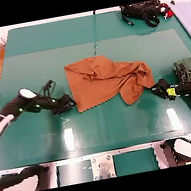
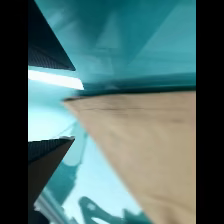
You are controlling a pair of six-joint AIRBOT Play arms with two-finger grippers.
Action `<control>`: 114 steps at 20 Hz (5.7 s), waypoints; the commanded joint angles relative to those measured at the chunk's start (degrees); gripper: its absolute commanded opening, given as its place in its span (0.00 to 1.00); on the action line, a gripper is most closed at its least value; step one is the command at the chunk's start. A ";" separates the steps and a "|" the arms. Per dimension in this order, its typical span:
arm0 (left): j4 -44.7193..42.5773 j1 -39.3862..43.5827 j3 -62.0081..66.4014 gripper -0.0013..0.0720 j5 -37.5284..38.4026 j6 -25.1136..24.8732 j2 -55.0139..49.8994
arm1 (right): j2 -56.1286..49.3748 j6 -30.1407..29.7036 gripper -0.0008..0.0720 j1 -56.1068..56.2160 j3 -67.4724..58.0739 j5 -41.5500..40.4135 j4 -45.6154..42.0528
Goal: Fold the shirts.
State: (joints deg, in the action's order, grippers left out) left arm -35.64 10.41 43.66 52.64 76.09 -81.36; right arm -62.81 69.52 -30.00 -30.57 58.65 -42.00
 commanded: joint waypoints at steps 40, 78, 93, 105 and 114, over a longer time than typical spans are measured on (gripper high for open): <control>-1.70 -24.81 10.62 0.05 22.80 -10.67 -4.66 | -16.39 -1.29 0.68 -3.06 -7.58 4.96 -2.01; -6.62 -24.81 66.75 0.05 22.16 -9.38 28.37 | 20.63 1.11 0.03 -9.60 -64.89 -3.10 8.33; -12.20 -12.28 56.17 0.05 7.58 -12.04 -14.97 | -21.09 -11.34 0.03 16.68 -45.40 -20.61 9.60; -13.38 -20.79 61.33 0.27 27.50 -2.89 -23.63 | -30.05 -8.44 0.19 0.83 -45.05 9.07 9.40; -18.47 -24.81 57.53 0.05 43.93 -4.02 -22.25 | -17.55 -3.69 0.41 -9.60 -18.56 14.69 -8.48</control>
State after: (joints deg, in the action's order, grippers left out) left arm -52.56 -13.72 103.15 91.68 72.58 -104.49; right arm -83.50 63.72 -36.64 -57.08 73.56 -43.62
